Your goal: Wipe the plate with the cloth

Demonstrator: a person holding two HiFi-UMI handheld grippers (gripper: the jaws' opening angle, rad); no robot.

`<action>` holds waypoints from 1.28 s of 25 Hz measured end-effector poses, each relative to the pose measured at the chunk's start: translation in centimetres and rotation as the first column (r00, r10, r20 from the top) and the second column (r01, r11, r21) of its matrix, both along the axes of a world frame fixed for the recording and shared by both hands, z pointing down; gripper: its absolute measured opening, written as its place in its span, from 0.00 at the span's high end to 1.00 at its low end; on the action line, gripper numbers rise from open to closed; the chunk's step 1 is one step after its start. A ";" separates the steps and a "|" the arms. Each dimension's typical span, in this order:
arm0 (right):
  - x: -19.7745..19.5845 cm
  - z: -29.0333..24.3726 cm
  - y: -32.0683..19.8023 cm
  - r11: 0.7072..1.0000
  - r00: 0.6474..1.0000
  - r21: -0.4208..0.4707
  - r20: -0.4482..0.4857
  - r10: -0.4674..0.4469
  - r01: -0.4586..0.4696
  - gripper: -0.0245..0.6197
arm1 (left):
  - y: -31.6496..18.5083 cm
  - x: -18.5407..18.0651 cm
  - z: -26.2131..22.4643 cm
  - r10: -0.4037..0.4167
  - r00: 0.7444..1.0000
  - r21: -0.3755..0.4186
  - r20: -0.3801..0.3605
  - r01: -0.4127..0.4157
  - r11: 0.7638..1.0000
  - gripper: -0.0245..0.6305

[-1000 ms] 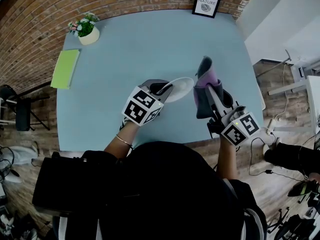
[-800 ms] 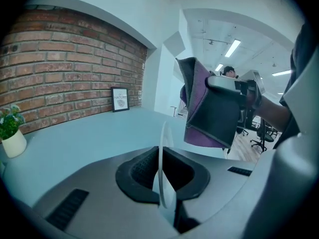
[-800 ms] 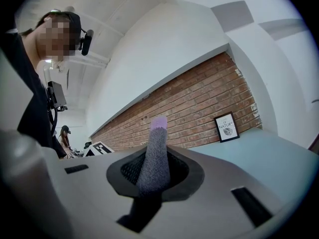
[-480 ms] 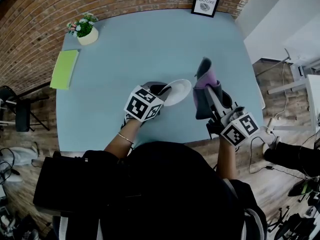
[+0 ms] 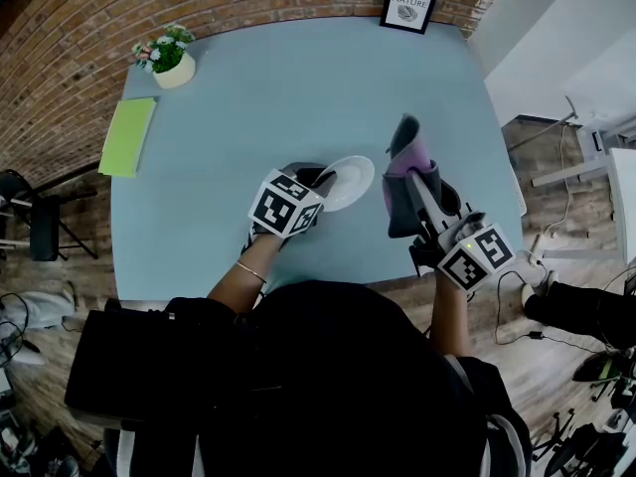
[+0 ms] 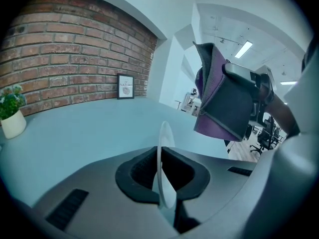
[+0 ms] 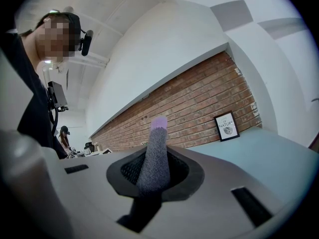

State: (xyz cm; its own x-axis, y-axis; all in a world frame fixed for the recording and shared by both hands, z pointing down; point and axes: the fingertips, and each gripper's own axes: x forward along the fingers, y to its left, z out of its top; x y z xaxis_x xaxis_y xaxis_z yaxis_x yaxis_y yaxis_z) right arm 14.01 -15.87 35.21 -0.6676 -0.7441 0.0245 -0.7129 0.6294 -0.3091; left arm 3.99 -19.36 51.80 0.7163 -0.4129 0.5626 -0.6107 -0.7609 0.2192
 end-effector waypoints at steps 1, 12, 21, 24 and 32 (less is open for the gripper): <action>0.0 0.0 0.0 1.000 1.000 0.000 0.000 -0.001 0.001 0.90 | -0.1 -0.1 0.1 -0.004 1.000 0.002 0.004 0.004 1.000 0.92; -0.1 0.0 0.0 1.000 1.000 -0.004 -0.005 -0.001 0.001 0.90 | -0.9 -1.4 1.1 -0.055 0.997 0.034 0.046 0.053 0.998 0.89; 0.0 0.2 0.0 1.000 1.000 -0.004 -0.003 0.003 -0.003 0.90 | -1.1 -2.0 1.9 -0.081 0.993 0.052 0.088 0.077 0.996 0.86; 0.0 0.1 0.0 1.000 1.000 -0.005 -0.003 0.001 -0.001 0.90 | -1.2 -2.2 2.1 -0.089 0.992 0.054 0.095 0.084 0.995 0.85; 0.0 0.2 0.1 1.000 1.000 -0.006 -0.004 0.005 -0.005 0.90 | -1.3 -2.7 2.7 -0.100 0.989 0.051 0.107 0.095 0.994 0.84</action>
State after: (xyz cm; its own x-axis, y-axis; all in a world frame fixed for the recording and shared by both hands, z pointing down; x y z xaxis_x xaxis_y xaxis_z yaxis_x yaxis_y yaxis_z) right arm 13.99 -15.78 35.39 -0.6635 -0.7475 0.0316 -0.7174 0.6237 -0.3104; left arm 1.26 -20.63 54.52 0.6065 -0.5050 0.6141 -0.7009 -0.7042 0.1132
